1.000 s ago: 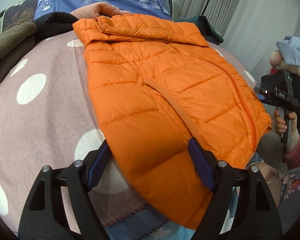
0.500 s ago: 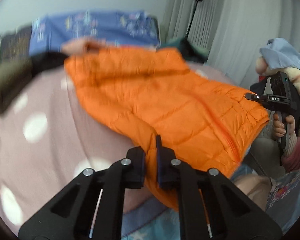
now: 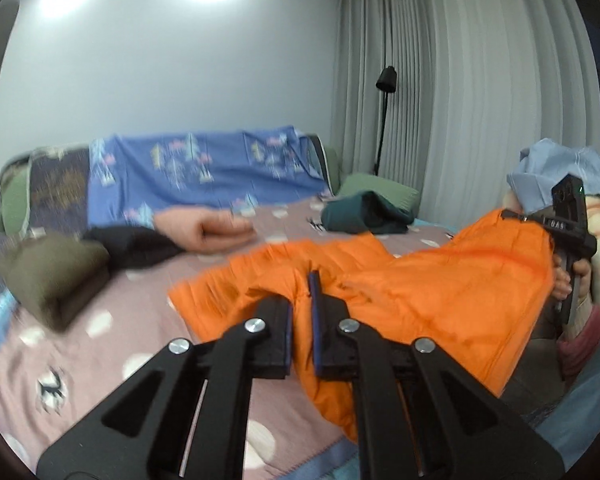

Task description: Fold large clothes

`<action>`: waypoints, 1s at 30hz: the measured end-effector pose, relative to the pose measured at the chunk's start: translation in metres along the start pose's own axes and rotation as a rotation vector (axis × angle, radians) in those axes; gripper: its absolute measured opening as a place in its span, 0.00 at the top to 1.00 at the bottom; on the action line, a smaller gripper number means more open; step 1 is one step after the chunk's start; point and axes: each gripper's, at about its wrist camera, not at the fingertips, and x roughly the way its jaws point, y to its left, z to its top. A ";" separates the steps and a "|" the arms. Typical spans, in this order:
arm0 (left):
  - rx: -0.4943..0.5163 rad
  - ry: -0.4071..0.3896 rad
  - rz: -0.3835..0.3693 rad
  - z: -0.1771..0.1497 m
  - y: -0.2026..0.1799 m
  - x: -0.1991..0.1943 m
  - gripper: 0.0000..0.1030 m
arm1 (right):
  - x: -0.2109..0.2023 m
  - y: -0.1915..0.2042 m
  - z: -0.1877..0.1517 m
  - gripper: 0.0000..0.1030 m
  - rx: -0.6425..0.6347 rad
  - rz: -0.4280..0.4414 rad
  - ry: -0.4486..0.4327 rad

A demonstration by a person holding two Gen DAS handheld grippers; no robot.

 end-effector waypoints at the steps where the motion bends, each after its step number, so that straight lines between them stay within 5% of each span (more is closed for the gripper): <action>1: 0.011 0.001 0.013 0.003 0.000 0.003 0.93 | 0.005 0.001 0.003 0.96 -0.017 -0.021 -0.006; 10: -0.058 0.134 0.106 -0.008 0.034 0.072 0.93 | 0.075 -0.028 -0.005 0.96 0.009 -0.105 0.047; 20: -0.053 0.194 0.139 -0.010 0.060 0.135 0.91 | 0.141 -0.059 -0.007 0.95 0.029 -0.178 0.090; 30: -0.091 0.337 0.168 -0.038 0.102 0.215 0.85 | 0.212 -0.094 -0.022 0.94 0.039 -0.279 0.174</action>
